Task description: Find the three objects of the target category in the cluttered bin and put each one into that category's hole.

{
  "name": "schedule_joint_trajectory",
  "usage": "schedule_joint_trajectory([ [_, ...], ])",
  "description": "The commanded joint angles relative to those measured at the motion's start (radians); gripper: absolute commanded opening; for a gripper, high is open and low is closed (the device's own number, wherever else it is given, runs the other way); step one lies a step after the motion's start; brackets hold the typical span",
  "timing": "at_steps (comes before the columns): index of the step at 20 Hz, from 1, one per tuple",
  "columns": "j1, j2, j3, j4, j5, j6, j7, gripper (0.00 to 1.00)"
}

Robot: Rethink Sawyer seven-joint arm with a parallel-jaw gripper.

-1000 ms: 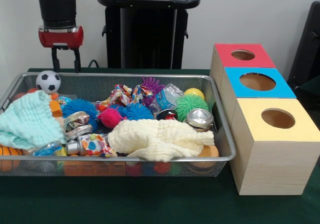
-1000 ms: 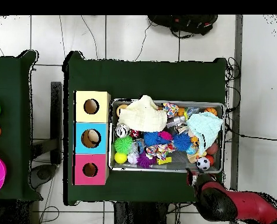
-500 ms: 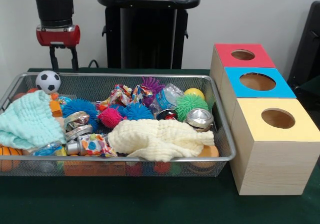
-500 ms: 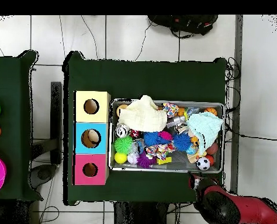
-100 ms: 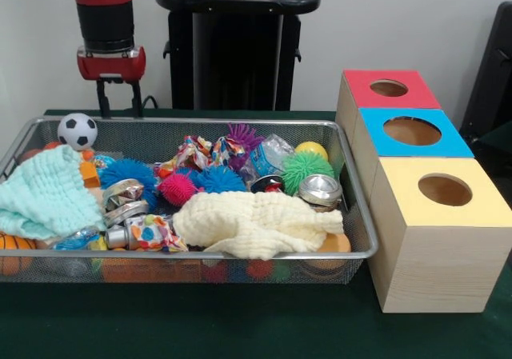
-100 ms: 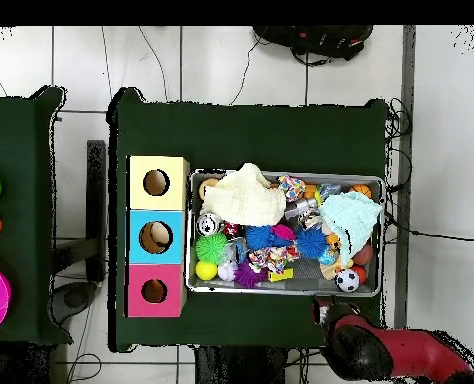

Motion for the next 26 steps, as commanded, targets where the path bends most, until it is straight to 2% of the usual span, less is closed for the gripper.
schedule_joint_trajectory([
  [1,0.146,0.141,-0.006,-0.236,0.034,0.049,0.098,1.0],
  [4,0.146,0.17,0.016,-0.288,0.07,0.113,0.045,1.0],
  [7,0.104,0.207,0.041,-0.309,0.055,0.095,-0.003,1.0],
  [10,0.073,0.183,0.069,-0.299,0.094,0.153,-0.035,1.0],
  [18,0.167,0.07,0.058,-0.338,0.263,0.504,-0.092,1.0],
  [22,0.198,0.07,0.053,-0.374,0.294,0.618,-0.103,1.0],
  [26,0.207,0.064,0.058,-0.376,0.289,0.673,-0.121,1.0],
])
